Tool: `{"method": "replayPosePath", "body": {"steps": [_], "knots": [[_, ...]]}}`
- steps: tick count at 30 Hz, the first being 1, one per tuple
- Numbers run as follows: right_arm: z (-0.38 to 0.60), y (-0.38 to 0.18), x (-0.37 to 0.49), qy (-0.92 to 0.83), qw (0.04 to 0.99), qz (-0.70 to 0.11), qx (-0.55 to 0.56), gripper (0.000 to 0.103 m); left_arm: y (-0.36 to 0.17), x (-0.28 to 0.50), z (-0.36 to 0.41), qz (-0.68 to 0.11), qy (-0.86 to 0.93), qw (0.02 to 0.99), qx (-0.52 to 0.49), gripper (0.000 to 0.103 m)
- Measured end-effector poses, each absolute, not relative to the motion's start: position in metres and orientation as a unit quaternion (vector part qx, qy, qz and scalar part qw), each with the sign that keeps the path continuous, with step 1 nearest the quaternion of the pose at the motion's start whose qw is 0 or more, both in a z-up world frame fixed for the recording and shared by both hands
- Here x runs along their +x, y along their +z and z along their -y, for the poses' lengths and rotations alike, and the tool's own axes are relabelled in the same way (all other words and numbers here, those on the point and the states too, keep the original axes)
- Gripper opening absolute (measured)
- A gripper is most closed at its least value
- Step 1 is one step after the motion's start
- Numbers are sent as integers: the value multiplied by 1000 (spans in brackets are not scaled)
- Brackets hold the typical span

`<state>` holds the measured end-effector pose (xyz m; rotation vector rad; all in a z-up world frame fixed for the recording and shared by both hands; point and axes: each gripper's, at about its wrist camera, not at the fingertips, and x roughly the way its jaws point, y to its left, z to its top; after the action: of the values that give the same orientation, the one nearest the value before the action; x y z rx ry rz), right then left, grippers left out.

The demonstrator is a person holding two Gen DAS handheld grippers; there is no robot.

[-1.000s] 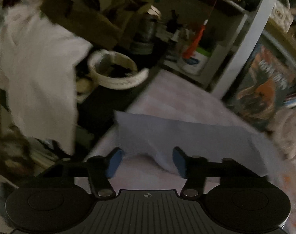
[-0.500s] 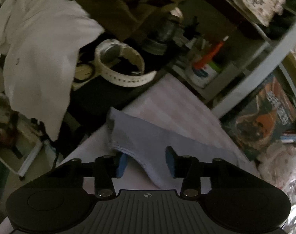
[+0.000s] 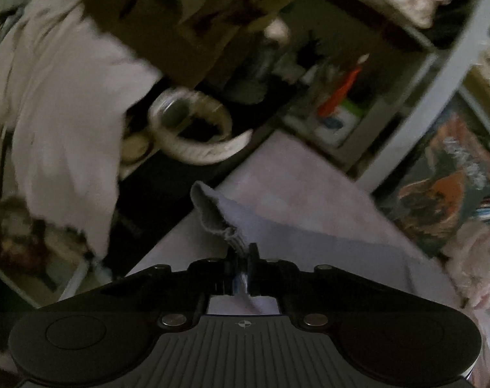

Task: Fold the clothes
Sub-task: 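Grasp the lavender sleeve cuff with the left tool, then lift the lavender sleeve and lay it across the sweater body, open left tool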

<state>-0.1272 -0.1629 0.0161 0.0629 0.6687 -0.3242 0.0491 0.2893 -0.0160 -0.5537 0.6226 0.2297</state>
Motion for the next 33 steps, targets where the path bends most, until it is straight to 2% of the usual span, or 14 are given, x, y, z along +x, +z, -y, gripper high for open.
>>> {"method": "replayPosePath", "body": {"steps": [9, 15, 24, 33], "knots": [[197, 13, -104, -113, 936, -331, 31, 103, 53, 60, -199, -227, 3, 956, -189, 3], [226, 14, -84, -30, 939, -343, -11, 103, 76, 81, -109, -217, -40, 959, -179, 3], [284, 13, -62, 71, 933, -350, -34, 103, 82, 116, 16, -229, -51, 961, -148, 3], [330, 8, -52, 113, 926, -360, -18, 103, 67, 130, 97, -251, -51, 959, -120, 3]]}}
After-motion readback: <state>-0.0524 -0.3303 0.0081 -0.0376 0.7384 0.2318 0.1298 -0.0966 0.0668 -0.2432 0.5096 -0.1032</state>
